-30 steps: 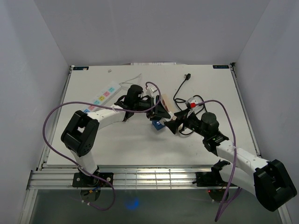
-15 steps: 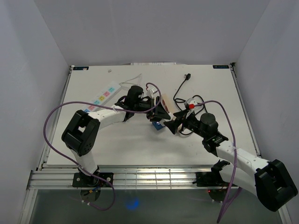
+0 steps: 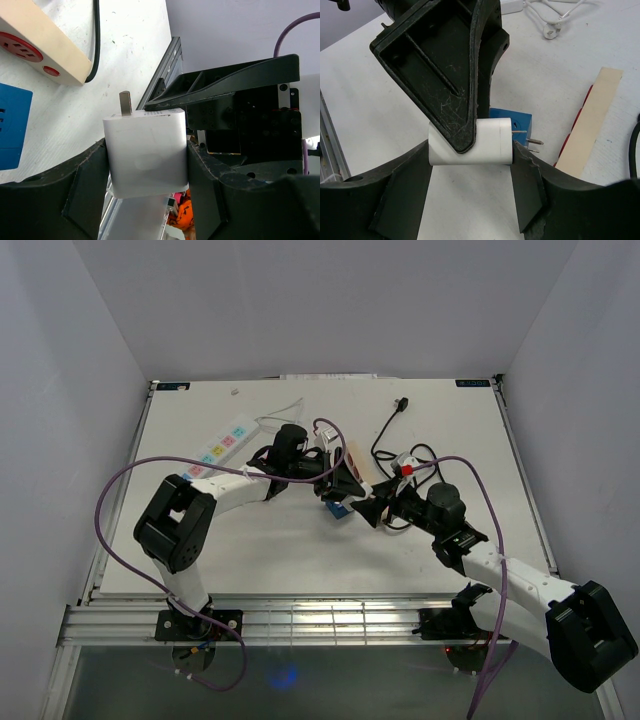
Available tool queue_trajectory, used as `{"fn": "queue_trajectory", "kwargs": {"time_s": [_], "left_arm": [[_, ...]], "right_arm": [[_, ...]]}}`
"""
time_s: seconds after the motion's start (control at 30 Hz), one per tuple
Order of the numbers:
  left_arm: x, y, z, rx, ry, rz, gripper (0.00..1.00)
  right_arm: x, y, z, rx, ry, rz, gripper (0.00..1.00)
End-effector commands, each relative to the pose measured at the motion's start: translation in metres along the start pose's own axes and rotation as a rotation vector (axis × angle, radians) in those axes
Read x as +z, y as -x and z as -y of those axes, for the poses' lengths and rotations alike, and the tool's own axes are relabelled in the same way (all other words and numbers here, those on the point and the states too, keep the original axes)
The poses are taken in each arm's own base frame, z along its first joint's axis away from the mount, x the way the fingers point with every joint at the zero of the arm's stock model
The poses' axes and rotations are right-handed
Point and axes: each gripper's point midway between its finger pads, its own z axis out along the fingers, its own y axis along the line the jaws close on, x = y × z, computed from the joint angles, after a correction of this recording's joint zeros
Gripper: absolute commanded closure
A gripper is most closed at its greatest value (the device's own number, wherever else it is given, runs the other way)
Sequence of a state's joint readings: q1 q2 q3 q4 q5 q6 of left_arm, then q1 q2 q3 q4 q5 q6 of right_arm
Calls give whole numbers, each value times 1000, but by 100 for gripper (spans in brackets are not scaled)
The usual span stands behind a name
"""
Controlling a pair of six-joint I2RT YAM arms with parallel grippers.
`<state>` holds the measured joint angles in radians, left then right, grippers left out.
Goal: Insert the plug
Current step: Adjust the socket at the center of the board.
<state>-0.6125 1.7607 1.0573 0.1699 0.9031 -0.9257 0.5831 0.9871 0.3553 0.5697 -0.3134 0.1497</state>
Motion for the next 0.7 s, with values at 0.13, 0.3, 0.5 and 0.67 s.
{"fn": "queue_trajectory", "kwargs": {"time_s": [0.13, 0.3, 0.5, 0.67], "left_arm": [[-4, -7, 24, 92, -80, -21, 34], [-11, -7, 34, 133, -98, 11, 16], [-24, -4, 46, 186, -104, 80, 2], [-43, 5, 55, 256, -75, 195, 2]], "right_arm": [[1, 24, -5, -26, 16, 69, 75], [1, 23, -3, -18, 5, 65, 79], [1, 21, 1, -6, -22, 61, 80], [1, 18, 9, 19, -70, 42, 83]]}}
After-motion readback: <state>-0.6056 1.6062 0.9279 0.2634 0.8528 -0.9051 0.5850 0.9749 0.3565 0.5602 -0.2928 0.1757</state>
